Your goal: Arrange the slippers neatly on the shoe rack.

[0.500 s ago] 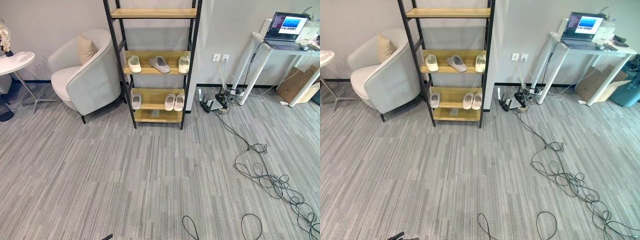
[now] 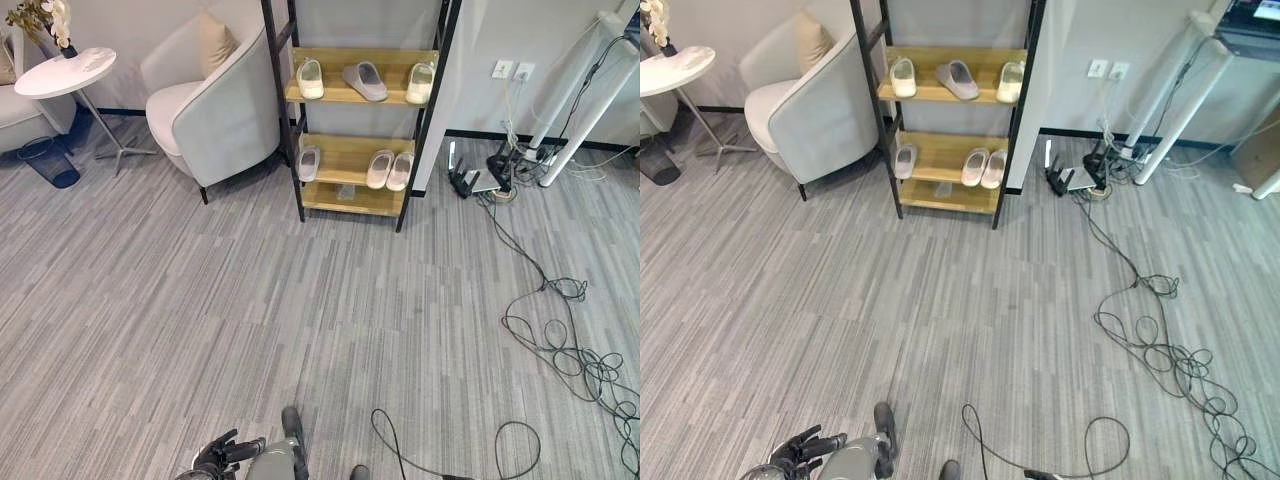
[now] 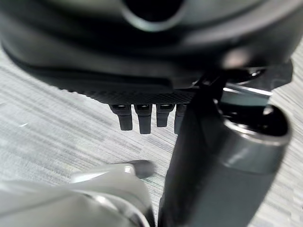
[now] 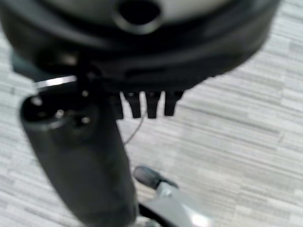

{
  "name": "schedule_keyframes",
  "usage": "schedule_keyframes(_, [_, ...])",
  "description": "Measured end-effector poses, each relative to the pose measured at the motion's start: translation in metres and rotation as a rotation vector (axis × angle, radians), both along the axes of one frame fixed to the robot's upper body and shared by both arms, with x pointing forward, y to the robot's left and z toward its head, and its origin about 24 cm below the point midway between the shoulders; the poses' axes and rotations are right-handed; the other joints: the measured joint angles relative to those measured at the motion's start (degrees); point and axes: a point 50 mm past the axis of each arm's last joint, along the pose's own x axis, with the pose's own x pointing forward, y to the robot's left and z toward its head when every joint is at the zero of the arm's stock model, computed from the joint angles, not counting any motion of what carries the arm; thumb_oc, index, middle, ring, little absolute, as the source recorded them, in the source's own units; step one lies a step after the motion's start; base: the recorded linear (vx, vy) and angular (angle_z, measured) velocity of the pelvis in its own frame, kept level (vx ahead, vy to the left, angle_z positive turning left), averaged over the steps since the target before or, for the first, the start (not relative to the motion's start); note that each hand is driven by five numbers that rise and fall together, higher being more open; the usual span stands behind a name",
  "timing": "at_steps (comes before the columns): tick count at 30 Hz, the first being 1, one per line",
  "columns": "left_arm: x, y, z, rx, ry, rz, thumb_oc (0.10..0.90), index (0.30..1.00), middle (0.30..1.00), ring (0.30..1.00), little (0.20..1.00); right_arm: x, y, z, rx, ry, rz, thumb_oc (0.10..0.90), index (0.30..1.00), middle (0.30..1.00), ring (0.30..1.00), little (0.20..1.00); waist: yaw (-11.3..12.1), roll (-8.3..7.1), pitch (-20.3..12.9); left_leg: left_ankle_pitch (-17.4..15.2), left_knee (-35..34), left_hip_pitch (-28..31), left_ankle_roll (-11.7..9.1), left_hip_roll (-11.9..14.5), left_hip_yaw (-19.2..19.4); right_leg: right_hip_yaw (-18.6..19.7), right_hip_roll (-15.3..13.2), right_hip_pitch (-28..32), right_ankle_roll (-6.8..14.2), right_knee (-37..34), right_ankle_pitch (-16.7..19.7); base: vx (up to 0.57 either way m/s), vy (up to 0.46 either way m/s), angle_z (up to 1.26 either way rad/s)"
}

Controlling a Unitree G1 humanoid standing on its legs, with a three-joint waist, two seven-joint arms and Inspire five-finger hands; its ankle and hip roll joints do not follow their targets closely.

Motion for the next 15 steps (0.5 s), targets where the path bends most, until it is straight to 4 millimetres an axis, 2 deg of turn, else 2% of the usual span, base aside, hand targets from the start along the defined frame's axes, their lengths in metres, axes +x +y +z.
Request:
schedule_keyframes(1, [-0.003,0.000,-0.001,-0.004,0.008,0.012,0.800,0.900,0.900,0.900,0.900,-0.005,-0.001,-0.001,-0.002,0.015,0.000,0.800,0.900,0.900,0.900,0.900,-0.3,0.23,-0.7,1.0,0.2,0.2,1.2,-0.5,-0.3,0.0,0.0,0.6,0.7,0.3,-0.8,0.48,0.233,-0.08])
schedule_keyframes(2, [-0.005,0.000,-0.001,-0.002,0.018,0.014,0.800,0.900,0.900,0.900,0.900,-0.010,0.001,-0.002,0.003,0.029,0.000,0.800,0.900,0.900,0.900,0.900,-0.2,-0.25,-1.7,1.2,1.3,0.5,2.2,-1.8,-0.3,0.4,-0.2,1.3,1.8,0.3,-2.3,0.46,0.262,-0.15])
schedule_keyframes(3, [-0.008,0.002,-0.002,0.001,0.025,0.026,0.800,0.900,0.900,0.900,0.900,-0.017,0.005,-0.004,0.013,0.052,-0.006,0.800,0.900,0.900,0.900,0.900,0.3,-1.58,-2.5,1.5,1.5,1.6,5.6,-2.9,-0.3,0.1,-1.5,1.6,2.8,0.8,-3.0,0.43,0.285,-0.25])
schedule_keyframes(4, [-0.011,0.003,-0.002,0.005,0.039,0.038,0.800,0.900,0.900,0.900,0.900,-0.025,0.007,-0.006,0.021,0.079,-0.013,0.800,0.900,0.900,0.900,0.900,0.1,-2.15,-3.5,0.6,0.8,3.5,7.8,-4.0,0.2,-0.1,-2.9,0.7,4.5,5.7,-4.7,0.20,0.161,-0.30])
schedule_keyframes(5, [-0.015,0.002,-0.004,0.009,0.061,0.010,0.800,0.900,0.900,0.900,0.900,-0.023,0.002,-0.004,0.010,0.055,-0.043,0.800,0.900,0.900,0.900,0.900,-0.6,-1.65,-3.8,1.6,-1.1,6.4,8.8,-3.9,0.2,-0.2,-4.2,-3.0,7.1,17.4,-6.6,0.25,0.166,-0.26])
schedule_keyframes(6, [-0.020,0.002,-0.005,0.016,0.084,-0.018,0.800,0.900,0.900,0.900,0.900,-0.017,-0.004,-0.001,-0.003,0.024,-0.033,0.800,0.900,0.900,0.900,0.900,-1.3,-1.36,-4.2,2.4,-1.8,8.4,9.8,-3.1,0.3,-0.5,-6.4,-8.5,8.2,31.5,-7.7,0.42,0.218,-0.08])
schedule_keyframes(7, [-0.021,0.007,-0.003,0.037,0.089,-0.049,0.800,0.900,0.900,0.900,0.900,-0.012,-0.004,0.000,-0.004,0.002,-0.010,0.800,0.900,0.900,0.900,0.900,-2.3,-2.52,-5.2,0.4,-1.3,9.0,10.5,-4.6,0.0,-0.5,-9.9,-12.5,9.3,40.7,-8.3,0.60,0.269,0.12])
schedule_keyframes(8, [-0.007,0.011,0.000,0.055,0.062,-0.080,0.800,0.900,0.900,0.900,0.900,-0.012,-0.004,0.000,-0.002,0.000,-0.006,0.800,0.900,0.900,0.900,0.900,-2.8,-4.41,-5.9,-3.2,0.3,10.3,12.2,-6.7,-2.0,1.8,-13.0,-16.1,10.3,48.3,-6.4,0.59,0.207,0.54])
schedule_keyframes(9, [0.005,0.009,0.003,0.064,0.040,-0.130,0.800,0.900,0.900,0.900,0.900,-0.007,0.003,-0.001,0.012,-0.012,0.000,0.800,0.900,0.900,0.900,0.900,-4.0,-4.76,-5.4,-4.8,0.4,12.0,13.1,-8.2,-3.9,3.1,-15.2,-19.6,10.2,57.0,-6.4,0.49,0.088,0.80])
schedule_keyframes(10, [0.018,0.004,0.006,0.066,0.002,-0.158,0.800,0.900,0.900,0.900,0.900,0.001,0.001,0.001,0.000,-0.041,-0.015,0.800,0.900,0.900,0.900,0.900,-5.3,-2.83,-4.4,-5.4,-0.8,15.0,13.7,-8.1,-6.0,2.6,-14.8,-22.0,8.9,58.3,-7.0,0.43,0.039,0.84])
schedule_keyframes(11, [0.026,0.000,0.007,0.058,-0.027,-0.159,0.800,0.900,0.900,0.900,0.900,0.006,-0.002,0.003,-0.013,-0.060,0.002,0.800,0.900,0.900,0.900,0.900,-5.5,-1.10,-3.5,-5.5,-2.4,17.9,13.3,-7.7,-6.4,1.1,-14.2,-23.3,7.8,54.7,-7.7,0.77,-0.069,0.76])
schedule_keyframes(12, [0.049,0.000,0.016,0.064,-0.123,-0.144,0.800,0.900,0.900,0.900,0.900,0.012,-0.006,0.006,-0.029,-0.079,0.021,0.800,0.900,0.900,0.900,0.900,-5.3,0.97,-3.3,-8.0,-3.4,22.2,10.2,-8.1,-6.7,-4.6,-14.0,-29.0,4.9,40.6,-6.0,0.81,-0.131,0.59])
schedule_keyframes(13, [0.054,0.001,0.019,0.071,-0.140,-0.142,0.800,0.900,0.900,0.900,0.900,0.011,-0.006,0.006,-0.030,-0.076,0.023,0.800,0.900,0.900,0.900,0.900,-5.9,1.36,-3.0,-9.2,-3.4,23.6,8.9,-8.3,-7.4,-6.2,-13.0,-30.5,4.4,35.2,-4.8,0.82,-0.171,0.71])
schedule_keyframes(14, [0.054,0.005,0.020,0.087,-0.140,-0.140,0.800,0.900,0.900,0.900,0.900,0.015,-0.003,0.006,-0.015,-0.088,0.019,0.800,0.900,0.900,0.900,0.900,-7.2,2.12,-3.1,-12.1,-2.5,24.5,7.8,-7.1,-10.5,-2.4,-8.7,-30.8,6.1,23.4,-3.3,0.50,-0.127,0.76])
schedule_keyframes(15, [0.053,0.007,0.019,0.097,-0.130,-0.138,0.800,0.900,0.900,0.900,0.900,0.014,0.002,0.004,-0.002,-0.085,0.008,0.800,0.900,0.900,0.900,0.900,-8.7,2.53,-3.0,-13.1,-2.6,25.6,7.3,-6.4,-11.8,1.0,-6.3,-30.6,7.0,14.3,-1.5,0.31,-0.075,0.94])
